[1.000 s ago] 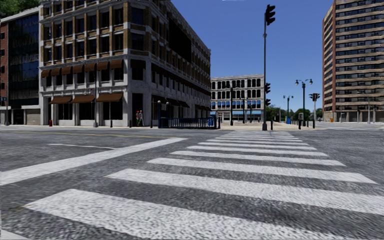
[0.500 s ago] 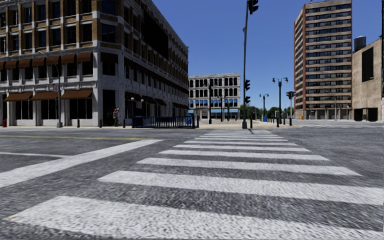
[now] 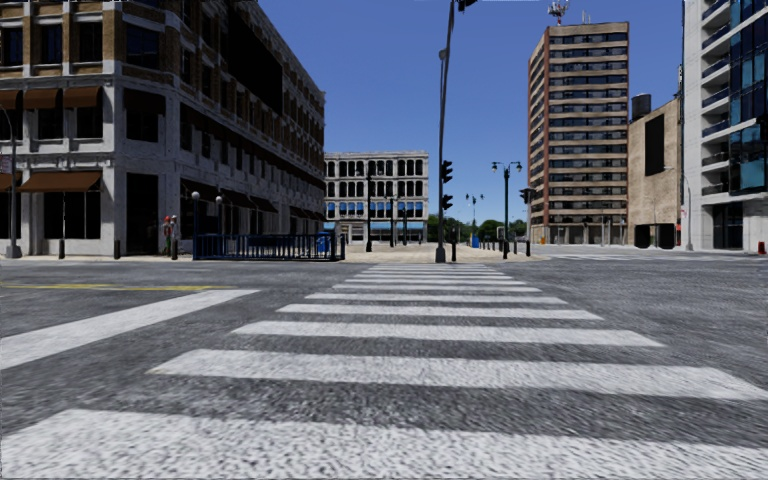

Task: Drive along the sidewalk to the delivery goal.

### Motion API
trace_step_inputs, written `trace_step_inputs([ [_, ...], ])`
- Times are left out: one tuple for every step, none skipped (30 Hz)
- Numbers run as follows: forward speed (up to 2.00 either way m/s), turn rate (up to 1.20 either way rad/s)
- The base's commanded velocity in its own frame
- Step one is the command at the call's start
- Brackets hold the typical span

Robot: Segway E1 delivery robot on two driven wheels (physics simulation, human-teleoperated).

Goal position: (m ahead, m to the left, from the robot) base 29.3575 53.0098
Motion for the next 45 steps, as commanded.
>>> trace_step_inputs([
  [2.00,-0.43],
  [2.00,-0.39],
  [2.00,-0.26],
  [2.00,-0.10],
  [2.00,-0.10],
  [2.00,-0.03],
  [2.00,-0.02],
  [2.00,-0.02],
  [2.00,-0.01],
  [2.00,-0.01],
  [2.00,-0.01],
  [2.00,-0.01],
  [2.00,-0.21],
  [2.00,-0.33],
  [2.00,-0.33],
  [2.00,-0.37],
  [2.00,-0.38],
  [2.00,-0.39],
  [2.00,-0.39],
  [2.00,-0.39],
  [2.00,-0.39],
  [2.00,-0.39],
  [2.00,-0.34],
  [2.00,-0.07],
  [2.00,-0.07],
  [2.00,0.00],
  [2.00,0.00],
  [2.00,0.00],
  [2.00,0.00],
  [2.00,0.00],
  [2.00,0.00],
  [2.00,0.00],
  [2.00,0.00],
  [2.00,0.00],
  [2.00,0.00],
  [2.00,0.00],
  [2.00,0.00],
  [2.00,0.00],
  [2.00,0.00],
  [2.00,0.00],
  [2.00,0.00],
  [2.00,0.00],
  [2.00,0.00],
  [2.00,0.00],
  [2.00,0.00],
])
